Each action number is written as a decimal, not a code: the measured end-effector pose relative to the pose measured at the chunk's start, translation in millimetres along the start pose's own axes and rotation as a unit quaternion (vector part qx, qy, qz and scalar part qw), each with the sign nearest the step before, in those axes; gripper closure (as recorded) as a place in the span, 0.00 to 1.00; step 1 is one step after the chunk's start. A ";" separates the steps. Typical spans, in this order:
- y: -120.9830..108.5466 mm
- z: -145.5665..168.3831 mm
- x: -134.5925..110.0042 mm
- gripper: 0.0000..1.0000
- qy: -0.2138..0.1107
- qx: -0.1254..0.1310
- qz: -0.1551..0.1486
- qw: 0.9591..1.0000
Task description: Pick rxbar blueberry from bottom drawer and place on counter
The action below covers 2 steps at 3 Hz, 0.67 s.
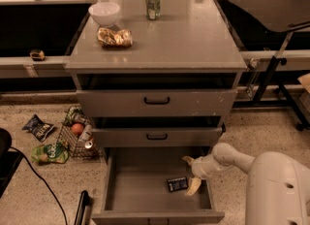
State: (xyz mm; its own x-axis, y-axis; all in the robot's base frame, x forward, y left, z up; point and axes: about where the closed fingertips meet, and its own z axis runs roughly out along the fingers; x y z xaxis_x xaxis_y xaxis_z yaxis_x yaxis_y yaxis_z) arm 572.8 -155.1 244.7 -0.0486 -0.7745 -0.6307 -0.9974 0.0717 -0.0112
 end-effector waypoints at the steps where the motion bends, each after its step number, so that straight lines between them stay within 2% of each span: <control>1: -3.1 26.5 10.3 0.00 -0.003 -0.012 -0.013 1.000; 2: -4.9 49.3 18.0 0.00 -0.010 -0.024 -0.025 0.999</control>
Offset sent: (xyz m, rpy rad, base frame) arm 0.0143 0.0216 -0.0732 0.0326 -0.0004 0.1044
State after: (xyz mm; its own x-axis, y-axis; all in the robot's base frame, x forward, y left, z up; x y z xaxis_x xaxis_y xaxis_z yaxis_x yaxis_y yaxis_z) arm 579.5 -138.4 195.1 0.0017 -0.7634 -0.6459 -1.0000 0.0031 -0.0063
